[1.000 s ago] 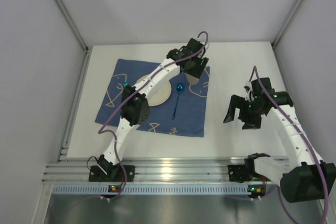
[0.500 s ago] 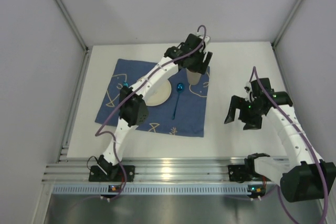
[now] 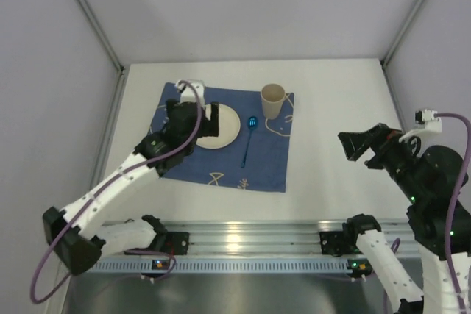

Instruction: Set the dinner table for one person

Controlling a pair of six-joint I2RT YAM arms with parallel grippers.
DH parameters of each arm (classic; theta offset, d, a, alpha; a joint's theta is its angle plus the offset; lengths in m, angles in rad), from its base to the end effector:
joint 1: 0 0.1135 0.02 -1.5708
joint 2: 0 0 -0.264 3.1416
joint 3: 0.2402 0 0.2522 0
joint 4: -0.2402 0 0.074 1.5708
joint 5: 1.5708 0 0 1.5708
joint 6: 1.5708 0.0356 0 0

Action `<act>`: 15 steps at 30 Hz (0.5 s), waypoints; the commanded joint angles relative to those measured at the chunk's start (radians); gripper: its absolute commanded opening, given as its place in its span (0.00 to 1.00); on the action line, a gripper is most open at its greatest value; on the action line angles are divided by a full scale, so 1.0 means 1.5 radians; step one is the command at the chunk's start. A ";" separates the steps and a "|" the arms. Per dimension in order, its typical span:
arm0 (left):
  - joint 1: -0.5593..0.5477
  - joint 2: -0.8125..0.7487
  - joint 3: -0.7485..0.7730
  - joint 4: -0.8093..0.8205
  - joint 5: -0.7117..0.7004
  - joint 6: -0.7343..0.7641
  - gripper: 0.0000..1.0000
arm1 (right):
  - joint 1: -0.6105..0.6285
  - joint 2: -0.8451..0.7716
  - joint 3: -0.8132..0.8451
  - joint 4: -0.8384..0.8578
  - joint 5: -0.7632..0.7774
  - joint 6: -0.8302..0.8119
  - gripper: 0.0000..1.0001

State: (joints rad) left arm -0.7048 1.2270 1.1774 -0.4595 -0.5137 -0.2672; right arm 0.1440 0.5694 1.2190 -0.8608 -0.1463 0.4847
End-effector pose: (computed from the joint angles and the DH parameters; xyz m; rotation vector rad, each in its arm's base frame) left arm 0.2173 -0.1618 0.3587 0.1322 2.0058 -0.0834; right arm 0.0618 0.0142 0.4289 0.2016 1.8059 0.5798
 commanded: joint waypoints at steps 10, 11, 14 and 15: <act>0.002 -0.360 -0.316 0.052 -0.332 -0.106 0.99 | 0.011 -0.063 -0.163 0.000 0.010 0.018 1.00; 0.002 -0.369 -0.321 0.048 -0.337 -0.107 0.99 | 0.011 -0.061 -0.167 0.002 0.004 0.020 1.00; 0.002 -0.406 -0.324 0.042 -0.345 -0.091 0.98 | 0.014 -0.056 -0.183 0.012 -0.021 0.025 1.00; 0.002 -0.409 -0.324 0.035 -0.346 -0.088 0.98 | 0.017 -0.054 -0.185 0.015 -0.025 0.026 1.00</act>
State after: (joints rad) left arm -0.7021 0.6460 0.6987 -0.3916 -0.9581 -0.3923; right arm 0.1513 0.4866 0.9539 -0.8825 -0.1478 0.5247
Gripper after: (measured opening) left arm 0.985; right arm 0.996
